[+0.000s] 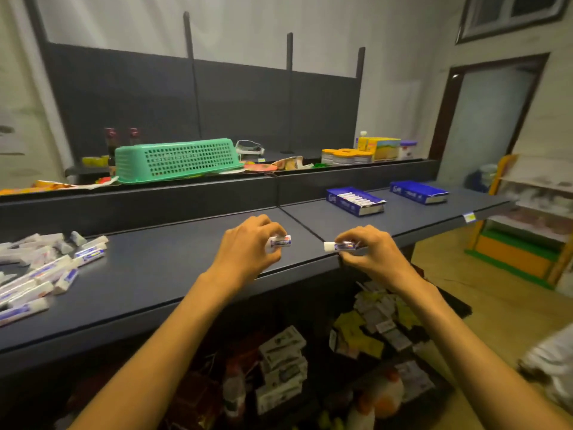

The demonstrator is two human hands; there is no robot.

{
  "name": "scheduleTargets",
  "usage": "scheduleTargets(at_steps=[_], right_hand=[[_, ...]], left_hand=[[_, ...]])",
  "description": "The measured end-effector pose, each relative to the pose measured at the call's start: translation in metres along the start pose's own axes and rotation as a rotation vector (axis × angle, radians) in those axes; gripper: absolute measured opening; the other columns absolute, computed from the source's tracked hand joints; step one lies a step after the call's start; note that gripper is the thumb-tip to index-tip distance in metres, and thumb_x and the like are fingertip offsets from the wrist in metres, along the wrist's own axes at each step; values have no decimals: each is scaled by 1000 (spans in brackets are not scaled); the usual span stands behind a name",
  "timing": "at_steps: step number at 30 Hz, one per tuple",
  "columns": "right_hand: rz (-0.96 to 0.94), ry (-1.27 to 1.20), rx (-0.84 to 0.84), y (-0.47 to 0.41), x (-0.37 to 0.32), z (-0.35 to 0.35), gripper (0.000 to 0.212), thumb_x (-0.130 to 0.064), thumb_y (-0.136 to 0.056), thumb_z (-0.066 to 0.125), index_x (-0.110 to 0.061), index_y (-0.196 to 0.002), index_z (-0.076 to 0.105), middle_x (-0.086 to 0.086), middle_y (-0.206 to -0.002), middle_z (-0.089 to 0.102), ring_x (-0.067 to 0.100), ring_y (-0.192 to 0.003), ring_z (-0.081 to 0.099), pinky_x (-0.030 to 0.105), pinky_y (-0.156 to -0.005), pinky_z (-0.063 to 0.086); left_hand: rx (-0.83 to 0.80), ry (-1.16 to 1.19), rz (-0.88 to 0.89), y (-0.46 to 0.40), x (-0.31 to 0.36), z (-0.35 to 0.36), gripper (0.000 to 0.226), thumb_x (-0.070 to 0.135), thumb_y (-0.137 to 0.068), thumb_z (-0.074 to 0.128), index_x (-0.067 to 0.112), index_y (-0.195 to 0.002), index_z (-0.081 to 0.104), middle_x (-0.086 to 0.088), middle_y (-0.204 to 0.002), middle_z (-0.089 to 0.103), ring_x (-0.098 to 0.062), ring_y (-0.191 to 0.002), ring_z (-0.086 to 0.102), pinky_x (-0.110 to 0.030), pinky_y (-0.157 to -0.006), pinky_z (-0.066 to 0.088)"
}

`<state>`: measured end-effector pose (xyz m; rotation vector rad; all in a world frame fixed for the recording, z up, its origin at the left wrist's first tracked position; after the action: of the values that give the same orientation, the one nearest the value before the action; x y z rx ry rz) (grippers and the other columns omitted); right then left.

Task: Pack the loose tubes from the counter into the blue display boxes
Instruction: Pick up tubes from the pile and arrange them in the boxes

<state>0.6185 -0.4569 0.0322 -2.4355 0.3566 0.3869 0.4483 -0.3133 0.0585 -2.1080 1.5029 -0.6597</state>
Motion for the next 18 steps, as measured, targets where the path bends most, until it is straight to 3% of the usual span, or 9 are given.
scheduleTargets(at_steps=[4,11,15,18], right_hand=[[44,50,23,5,50,-29,25,-20,-83,73,-26,-107,68,-5,-103,65,8,-92,57,21,-80,48],[40,69,41,-16,138,-51,24,-19,-82,74,-24,-105,69,-4,-102,67,8,-89,56,25,-77,50],[44,73,10,-48,192,-50,27,-23,-83,74,-28,-108,67,-5,-106,66,4,-93,52,21,-77,46],[52,96,-24,-79,227,-52,27,-24,-83,73,-28,-109,67,-4,-107,66,5,-95,52,27,-79,49]], left_hand=[[-12,9,45,-34,44,33,26,33,-86,66,28,-111,67,5,-107,61,-16,-96,57,-28,-66,41],[-37,51,56,-98,76,102,28,35,-87,67,27,-114,65,4,-111,61,-15,-96,58,-28,-72,50],[-21,73,29,-143,78,139,27,35,-86,68,26,-112,66,3,-109,61,-17,-96,59,-38,-73,55],[-22,64,3,-181,76,163,26,34,-86,67,27,-111,66,4,-109,60,-17,-99,58,-36,-72,53]])
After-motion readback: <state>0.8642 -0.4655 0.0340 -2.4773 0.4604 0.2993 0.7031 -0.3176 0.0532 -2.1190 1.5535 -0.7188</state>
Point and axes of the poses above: each hand's wrist, its own y-axis away from the middle knuckle, its own z-axis out of the palm, x = y × z, the point moved 8 cm from there along -y, towards the middle knuckle
